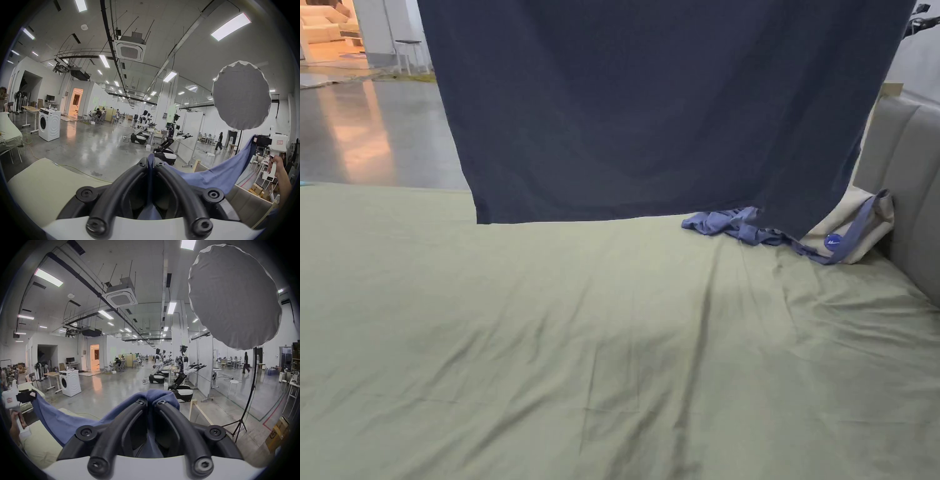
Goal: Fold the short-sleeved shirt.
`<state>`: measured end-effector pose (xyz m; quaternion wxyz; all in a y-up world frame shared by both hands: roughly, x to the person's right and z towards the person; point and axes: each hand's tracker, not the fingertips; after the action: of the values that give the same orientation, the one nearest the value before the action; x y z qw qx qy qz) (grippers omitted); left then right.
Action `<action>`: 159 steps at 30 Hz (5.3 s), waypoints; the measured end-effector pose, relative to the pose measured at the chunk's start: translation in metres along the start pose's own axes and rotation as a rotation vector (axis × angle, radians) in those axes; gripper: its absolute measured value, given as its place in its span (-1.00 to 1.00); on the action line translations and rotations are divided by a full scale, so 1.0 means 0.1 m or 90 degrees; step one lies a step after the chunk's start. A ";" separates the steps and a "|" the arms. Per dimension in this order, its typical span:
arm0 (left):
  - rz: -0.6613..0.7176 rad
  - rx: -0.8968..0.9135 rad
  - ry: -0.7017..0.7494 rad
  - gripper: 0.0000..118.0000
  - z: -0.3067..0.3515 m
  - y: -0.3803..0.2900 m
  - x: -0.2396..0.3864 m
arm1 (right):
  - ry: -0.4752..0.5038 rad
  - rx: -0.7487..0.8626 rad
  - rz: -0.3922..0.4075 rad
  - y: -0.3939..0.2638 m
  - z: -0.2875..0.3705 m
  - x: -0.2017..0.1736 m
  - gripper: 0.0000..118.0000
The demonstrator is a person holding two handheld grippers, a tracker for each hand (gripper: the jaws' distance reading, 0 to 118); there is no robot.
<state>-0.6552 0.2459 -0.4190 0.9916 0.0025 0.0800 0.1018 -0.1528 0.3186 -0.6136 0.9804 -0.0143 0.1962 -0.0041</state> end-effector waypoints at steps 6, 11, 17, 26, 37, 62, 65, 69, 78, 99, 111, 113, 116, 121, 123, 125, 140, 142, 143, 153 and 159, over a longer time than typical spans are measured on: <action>0.008 -0.024 -0.013 -0.90 -0.42 -0.52 -0.02 | 0.021 -0.032 -0.012 -0.63 -0.47 0.04 -0.88; 0.002 -0.063 -0.073 -0.90 -0.47 -1.14 -0.05 | 0.075 -0.076 -0.045 -1.33 -0.57 0.15 -0.88; 0.043 -0.077 -0.114 -0.90 -0.03 -1.94 -0.15 | 0.167 -0.136 -0.097 -2.14 -0.15 0.34 -0.88; 0.099 -0.157 -0.115 -0.91 1.14 -3.06 -0.47 | 0.215 -0.246 -0.128 -3.41 0.96 0.71 -0.88; 0.062 -0.228 -0.046 -0.90 2.62 -4.31 -0.74 | 0.224 -0.397 -0.128 -4.88 2.55 0.84 -0.88; -0.029 -0.386 0.020 -0.90 3.55 -5.09 -0.54 | 0.197 -0.598 -0.022 -5.84 3.39 0.60 -0.88; -0.059 -0.389 0.035 -0.90 3.55 -5.18 -0.50 | 0.182 -0.615 -0.001 -5.94 3.40 0.55 -0.88; -0.088 -0.369 0.041 -0.35 3.56 -5.17 -0.47 | 0.152 -0.602 0.016 -5.96 3.44 0.51 -0.34; -0.151 -0.148 0.072 0.50 4.11 -4.41 0.02 | 0.053 -0.082 0.054 -4.72 4.25 0.11 0.56; -0.133 -0.331 0.078 0.82 3.96 -5.37 -0.53 | 0.061 -0.139 0.017 -5.31 4.65 -0.07 -0.96; -0.165 -0.432 0.069 0.73 3.34 -5.72 -0.55 | 0.035 -0.185 0.001 -5.36 4.47 0.09 -0.96; -0.160 -0.422 0.057 -0.07 3.34 -5.71 -0.51 | 0.039 -0.212 0.005 -5.41 4.42 0.10 -0.96; -0.200 -0.414 0.055 -0.86 3.37 -5.69 -0.35 | 0.045 -0.253 0.018 -5.45 4.36 0.09 -0.96; -0.150 -0.412 0.052 -0.86 3.35 -5.53 -0.30 | 0.059 -0.391 0.078 -5.57 4.12 0.23 -0.95; -0.102 -0.407 0.044 -0.86 3.40 -5.43 -0.30 | 0.065 -0.483 0.074 -5.69 3.97 0.34 -0.22; -0.110 -0.403 0.046 -0.86 3.40 -5.38 -0.26 | 0.088 -0.541 0.065 -5.90 3.87 0.44 0.86; -0.105 -0.404 0.051 -0.86 3.40 -5.32 -0.21 | 0.114 -0.573 0.012 -6.37 3.33 0.51 0.27; -0.098 -0.404 0.050 -0.86 3.39 -5.32 -0.21 | 0.117 -0.575 0.027 -6.35 3.34 0.49 0.04; -0.094 -0.404 0.050 -0.86 3.40 -5.32 -0.23 | 0.119 -0.568 0.039 -6.32 3.37 0.46 -0.26; -0.064 -0.401 0.033 -0.86 3.63 -5.17 -0.17 | 0.155 -0.527 -0.018 -5.98 3.58 0.46 -0.75; -0.039 -0.398 0.015 -0.86 3.93 -4.96 -0.09 | 0.182 -0.529 -0.029 -5.61 3.75 0.51 -0.76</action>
<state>-0.5012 -0.2368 -0.0402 0.9458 -0.3064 0.0564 0.0918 0.0378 -0.2326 -0.2706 0.8542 -0.4109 0.3143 0.0518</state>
